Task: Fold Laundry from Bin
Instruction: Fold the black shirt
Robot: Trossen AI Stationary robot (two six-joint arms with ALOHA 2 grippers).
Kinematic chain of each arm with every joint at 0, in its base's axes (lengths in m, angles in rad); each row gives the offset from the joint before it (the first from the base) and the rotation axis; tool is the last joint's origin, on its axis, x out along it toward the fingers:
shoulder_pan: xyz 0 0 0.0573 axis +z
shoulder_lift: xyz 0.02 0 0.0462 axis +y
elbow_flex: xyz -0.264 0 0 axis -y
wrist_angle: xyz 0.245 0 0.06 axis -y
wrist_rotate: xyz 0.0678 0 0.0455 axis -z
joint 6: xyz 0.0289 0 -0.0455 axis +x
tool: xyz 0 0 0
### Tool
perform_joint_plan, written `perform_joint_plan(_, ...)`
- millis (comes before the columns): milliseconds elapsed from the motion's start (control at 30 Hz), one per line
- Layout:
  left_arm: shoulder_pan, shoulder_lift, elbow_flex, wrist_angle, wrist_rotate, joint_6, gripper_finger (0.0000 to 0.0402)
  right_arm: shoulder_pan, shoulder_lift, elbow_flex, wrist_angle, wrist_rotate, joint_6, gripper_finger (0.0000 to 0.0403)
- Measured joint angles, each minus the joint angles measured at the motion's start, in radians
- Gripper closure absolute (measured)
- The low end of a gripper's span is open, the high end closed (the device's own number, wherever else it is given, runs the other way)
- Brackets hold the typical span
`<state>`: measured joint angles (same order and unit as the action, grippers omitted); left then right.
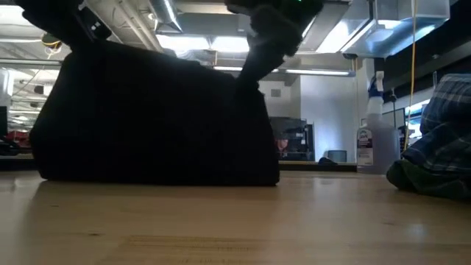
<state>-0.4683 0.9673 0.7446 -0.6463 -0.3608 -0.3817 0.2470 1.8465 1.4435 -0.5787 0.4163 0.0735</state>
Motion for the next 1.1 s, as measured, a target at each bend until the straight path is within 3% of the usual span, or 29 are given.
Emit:
perform_joint_plan(200,0.005,0.0,-0.074,0.071,0.043,-0.037,0.0401,-0.019,-0.13,-0.257,0.319,-0.073,0.007,0.0403)
perform_joint_plan(367,0.003,-0.009,-0.178,0.223,0.068,-0.062,0.0401,-0.022,-0.213,-0.367,0.412,-0.05,0.025,0.0403)
perform_joint_plan(567,0.077,-0.098,-0.199,0.235,0.005,-0.054,0.0401,-0.101,-0.228,-0.389,0.464,-0.049,-0.018,0.0403)
perform_joint_plan(667,0.116,-0.167,-0.199,0.227,-0.033,-0.03,0.0401,-0.155,-0.228,-0.39,0.539,-0.1,-0.062,0.0403)
perform_joint_plan(833,0.2,-0.268,-0.199,0.101,-0.108,-0.055,0.0401,-0.271,-0.228,-0.39,0.644,-0.163,-0.116,0.0403)
perform_joint_plan(1100,0.362,-0.295,-0.199,-0.072,-0.088,-0.109,0.0401,-0.438,-0.147,-0.39,0.727,-0.304,-0.105,0.0403)
